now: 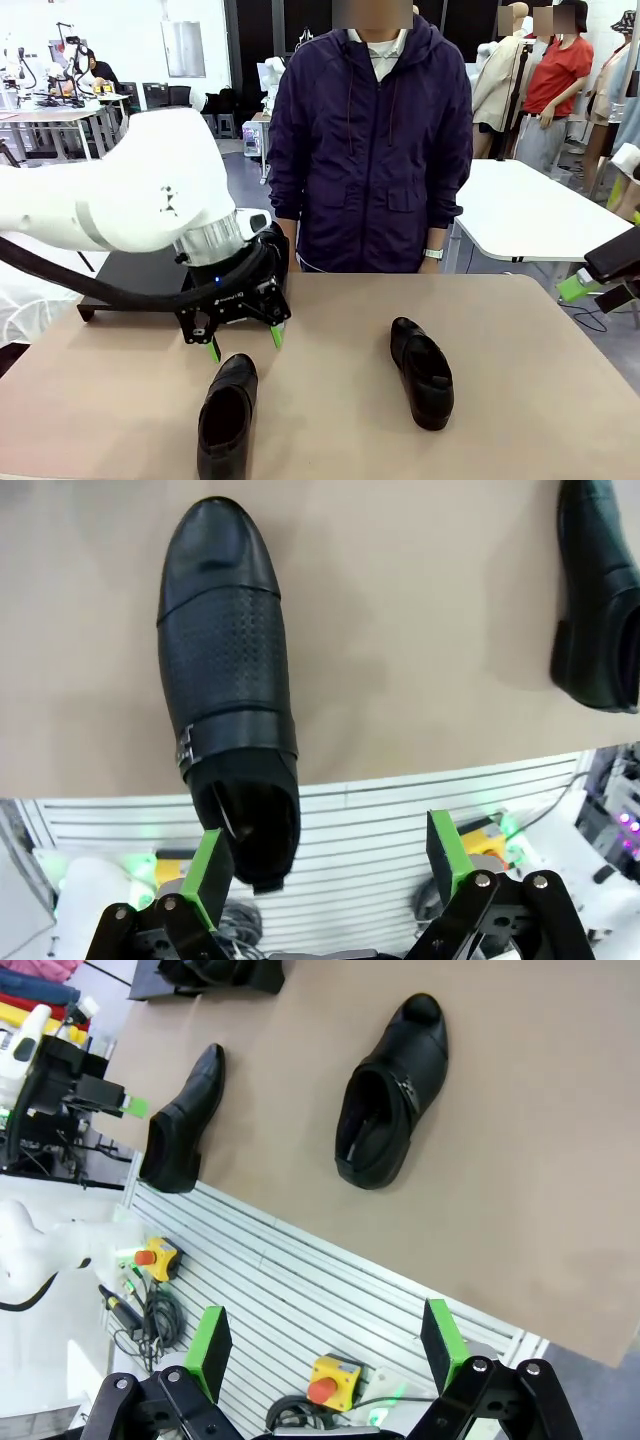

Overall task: Organize the shoes by placing them on the stand.
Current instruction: Place the Shoe from the middle of the table onto the Shoes Stand.

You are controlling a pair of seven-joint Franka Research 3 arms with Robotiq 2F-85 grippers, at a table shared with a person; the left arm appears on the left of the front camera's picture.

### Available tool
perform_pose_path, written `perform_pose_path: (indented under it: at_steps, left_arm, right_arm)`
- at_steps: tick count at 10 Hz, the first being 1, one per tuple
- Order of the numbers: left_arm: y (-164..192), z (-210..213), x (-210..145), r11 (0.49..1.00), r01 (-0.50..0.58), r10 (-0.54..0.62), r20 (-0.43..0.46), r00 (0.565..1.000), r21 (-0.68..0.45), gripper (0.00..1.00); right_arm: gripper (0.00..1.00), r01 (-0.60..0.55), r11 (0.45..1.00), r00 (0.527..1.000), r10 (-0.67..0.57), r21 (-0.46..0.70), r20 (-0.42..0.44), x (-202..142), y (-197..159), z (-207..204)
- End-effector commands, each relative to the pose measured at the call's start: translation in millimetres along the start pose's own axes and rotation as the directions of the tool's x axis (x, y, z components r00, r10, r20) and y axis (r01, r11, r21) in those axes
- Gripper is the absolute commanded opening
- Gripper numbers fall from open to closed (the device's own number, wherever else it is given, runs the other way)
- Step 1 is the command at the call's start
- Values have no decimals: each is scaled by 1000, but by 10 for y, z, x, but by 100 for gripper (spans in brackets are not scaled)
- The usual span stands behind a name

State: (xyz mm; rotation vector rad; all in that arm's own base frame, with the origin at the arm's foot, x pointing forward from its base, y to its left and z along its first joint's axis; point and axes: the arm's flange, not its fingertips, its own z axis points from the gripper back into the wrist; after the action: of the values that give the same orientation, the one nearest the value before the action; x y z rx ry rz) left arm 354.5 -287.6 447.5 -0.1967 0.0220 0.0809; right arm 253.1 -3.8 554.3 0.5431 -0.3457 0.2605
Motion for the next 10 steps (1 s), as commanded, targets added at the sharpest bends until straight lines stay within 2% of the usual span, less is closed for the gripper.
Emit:
perform_pose_path:
  at_steps: [1,4,5,8,10]
  left_arm:
    - [53,-319,-53,999,45,-45,15,999,20,100]
    - [-11,-546,-246,994,40,-45,49,998,101,100]
    - [-29,-641,-265,993,59,-61,19,998,100,100]
    - [-107,-1001,-124,988,100,-102,12,995,120,100]
    - [-133,-1083,-98,986,96,-98,4,995,136,100]
  right_arm:
    - [100,-16,1000,1000,16,16,0,9,-14,11]
    - [100,-16,1000,1000,16,16,0,9,-14,11]
    - [100,-16,1000,1000,16,16,0,9,-14,11]
    - [100,-16,1000,1000,16,16,0,9,-14,11]
    - [100,-16,1000,1000,16,16,0,9,-14,11]
